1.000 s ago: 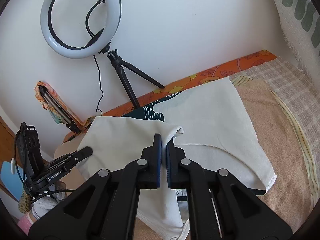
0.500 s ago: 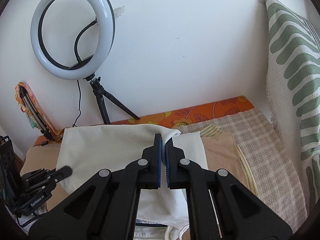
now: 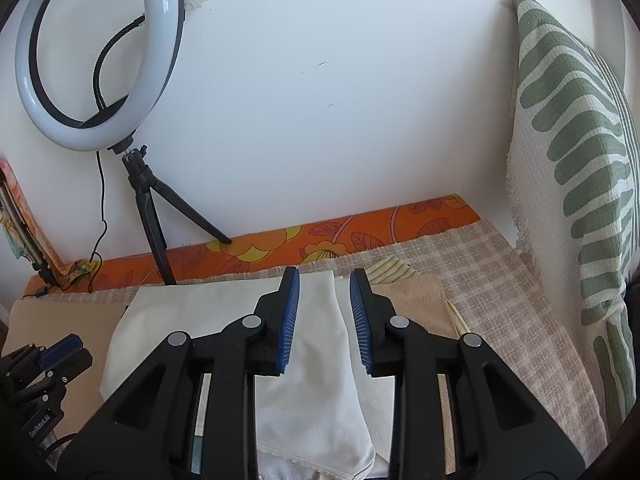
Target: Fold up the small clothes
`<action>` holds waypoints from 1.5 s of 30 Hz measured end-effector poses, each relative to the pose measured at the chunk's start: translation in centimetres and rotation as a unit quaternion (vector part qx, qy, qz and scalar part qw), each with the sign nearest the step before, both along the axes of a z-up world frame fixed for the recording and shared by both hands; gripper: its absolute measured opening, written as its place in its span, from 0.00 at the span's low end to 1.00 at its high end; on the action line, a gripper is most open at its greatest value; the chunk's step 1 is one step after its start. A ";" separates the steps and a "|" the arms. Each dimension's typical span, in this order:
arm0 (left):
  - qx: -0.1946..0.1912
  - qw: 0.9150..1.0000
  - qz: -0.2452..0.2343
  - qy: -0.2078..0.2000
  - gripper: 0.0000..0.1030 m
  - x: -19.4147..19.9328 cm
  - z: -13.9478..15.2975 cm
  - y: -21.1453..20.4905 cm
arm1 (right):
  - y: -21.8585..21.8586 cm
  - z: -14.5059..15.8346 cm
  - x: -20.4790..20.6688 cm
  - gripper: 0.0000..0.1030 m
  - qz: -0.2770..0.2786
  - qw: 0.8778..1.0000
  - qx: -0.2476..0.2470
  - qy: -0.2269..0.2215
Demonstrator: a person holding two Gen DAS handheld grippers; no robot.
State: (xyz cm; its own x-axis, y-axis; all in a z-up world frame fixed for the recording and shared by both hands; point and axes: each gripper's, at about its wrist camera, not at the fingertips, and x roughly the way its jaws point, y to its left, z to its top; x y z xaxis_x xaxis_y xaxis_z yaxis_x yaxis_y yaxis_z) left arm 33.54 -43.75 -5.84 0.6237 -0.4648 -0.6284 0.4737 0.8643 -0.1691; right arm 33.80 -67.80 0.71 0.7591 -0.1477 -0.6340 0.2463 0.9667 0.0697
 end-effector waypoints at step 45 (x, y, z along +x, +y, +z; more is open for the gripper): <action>0.000 0.995 -0.037 -0.092 1.00 -28.0 10.0 13.8 | 19.2 7.2 -29.1 0.73 -0.002 0.998 -0.009 -0.063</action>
State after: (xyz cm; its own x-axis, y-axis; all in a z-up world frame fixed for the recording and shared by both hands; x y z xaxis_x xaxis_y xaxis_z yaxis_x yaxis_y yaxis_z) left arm 5.58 -29.91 4.13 0.6924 -0.5130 -0.5074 0.5585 0.8263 -0.0734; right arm 4.70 -48.57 7.89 0.8321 -0.1604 -0.5309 0.2399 0.9672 0.0838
